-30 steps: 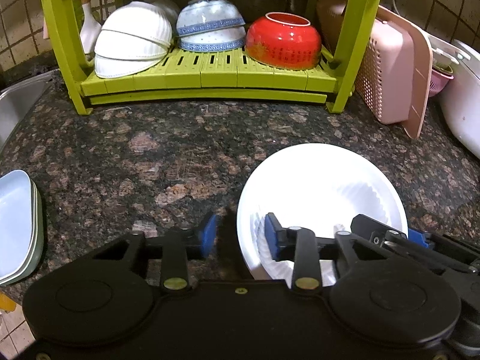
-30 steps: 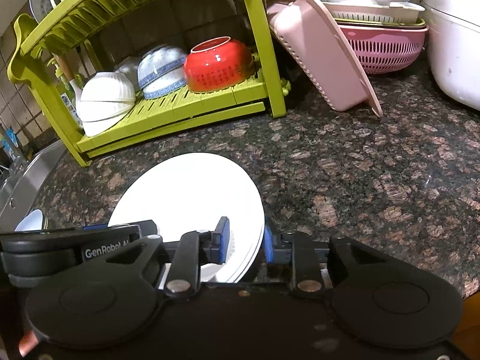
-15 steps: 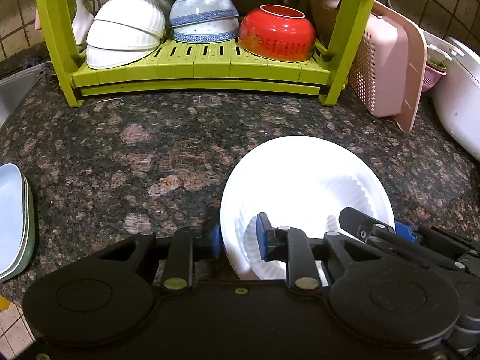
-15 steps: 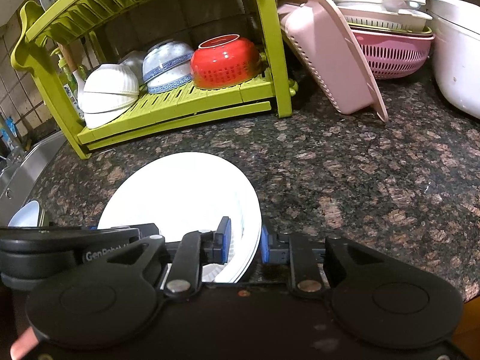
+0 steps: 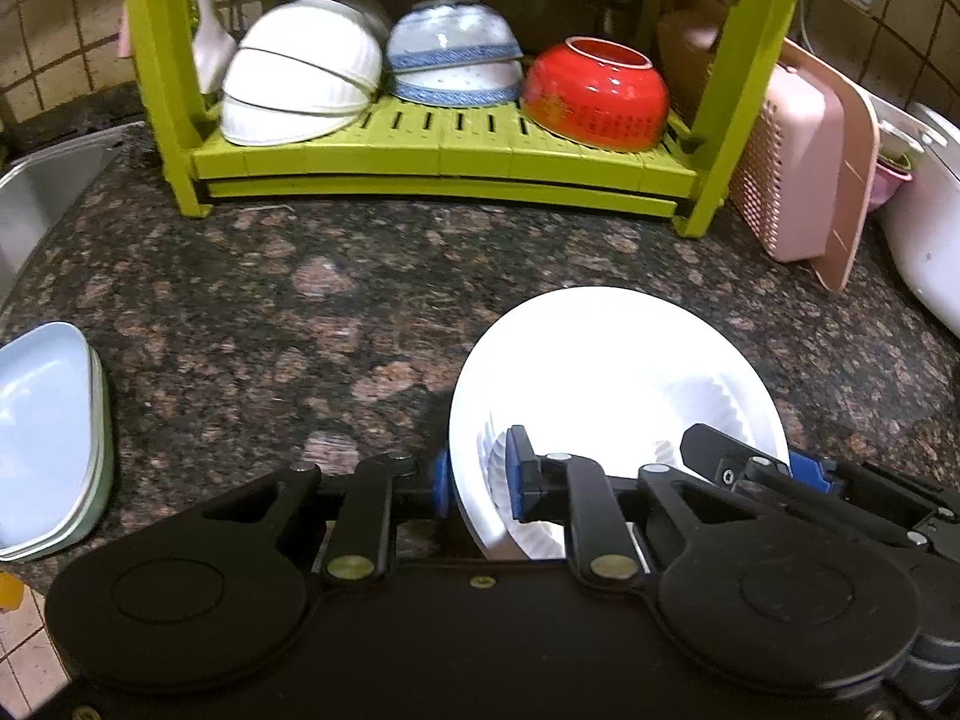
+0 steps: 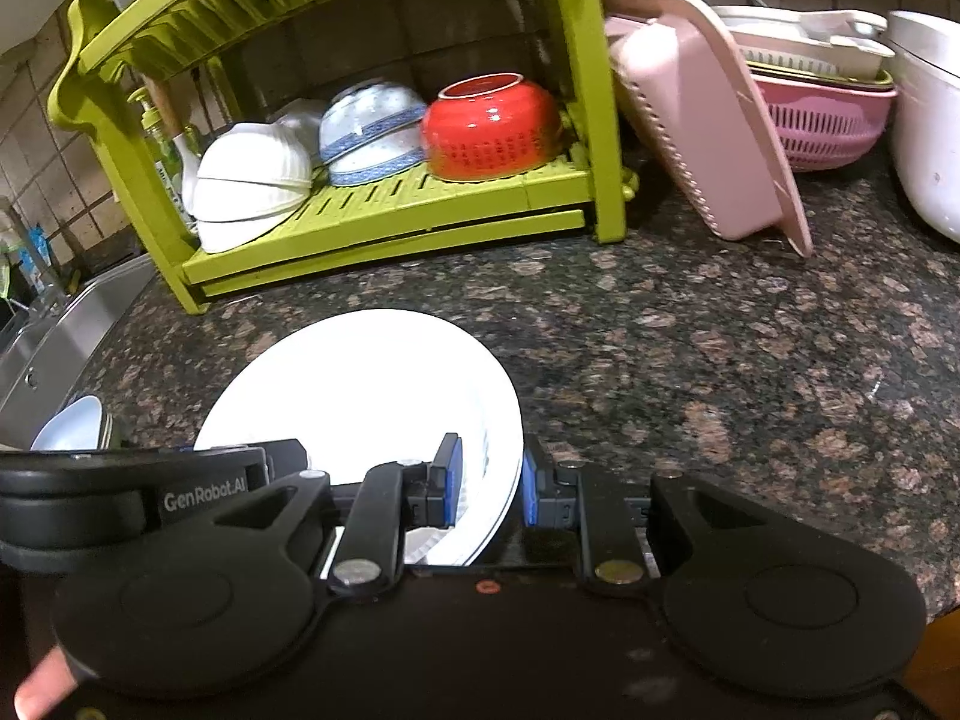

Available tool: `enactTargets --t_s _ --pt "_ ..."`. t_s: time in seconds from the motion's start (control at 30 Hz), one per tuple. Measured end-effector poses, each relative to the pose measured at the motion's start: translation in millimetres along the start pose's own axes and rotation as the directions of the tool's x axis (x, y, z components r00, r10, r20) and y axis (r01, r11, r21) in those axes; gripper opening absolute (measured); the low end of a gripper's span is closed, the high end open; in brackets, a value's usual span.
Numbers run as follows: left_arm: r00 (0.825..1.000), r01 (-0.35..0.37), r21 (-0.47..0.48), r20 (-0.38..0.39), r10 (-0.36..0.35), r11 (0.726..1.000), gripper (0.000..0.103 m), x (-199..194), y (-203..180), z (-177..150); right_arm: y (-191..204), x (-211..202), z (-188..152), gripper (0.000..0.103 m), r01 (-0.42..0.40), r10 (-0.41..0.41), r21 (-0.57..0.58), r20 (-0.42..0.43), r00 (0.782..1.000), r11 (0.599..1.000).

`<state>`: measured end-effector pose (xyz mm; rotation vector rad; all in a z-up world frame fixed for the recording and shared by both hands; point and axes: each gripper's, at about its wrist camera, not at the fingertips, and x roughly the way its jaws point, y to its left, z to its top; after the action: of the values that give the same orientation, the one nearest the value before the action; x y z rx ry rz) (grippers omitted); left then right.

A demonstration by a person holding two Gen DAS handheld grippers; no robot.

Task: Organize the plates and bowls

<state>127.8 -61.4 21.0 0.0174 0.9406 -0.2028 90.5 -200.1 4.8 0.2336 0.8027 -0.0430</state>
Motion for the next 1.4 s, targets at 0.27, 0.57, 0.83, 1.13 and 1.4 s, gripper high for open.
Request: enactTargets --t_s 0.27,0.57,0.83,1.13,1.4 --pt "0.999 -0.043 -0.033 0.020 0.043 0.999 0.024 -8 17 0 19 1 1 0.022 -0.031 0.031 -0.029 0.009 0.999 0.999" --pt "0.995 -0.089 -0.116 0.044 0.094 0.989 0.024 -25 49 2 56 -5 7 0.022 -0.080 0.084 -0.076 0.050 0.995 0.994" --pt "0.986 -0.126 -0.219 0.083 0.147 0.968 0.024 -54 101 4 111 -9 16 0.022 -0.178 0.187 -0.126 0.066 0.980 0.976" --pt "0.949 -0.238 -0.348 0.114 0.293 0.907 0.024 -80 168 1 193 8 13 0.022 -0.291 0.300 -0.209 0.010 0.954 0.933" --pt "0.940 -0.276 -0.430 0.067 0.336 0.859 0.024 -73 217 -10 234 37 0 0.022 -0.341 0.335 -0.244 -0.065 0.940 0.908"
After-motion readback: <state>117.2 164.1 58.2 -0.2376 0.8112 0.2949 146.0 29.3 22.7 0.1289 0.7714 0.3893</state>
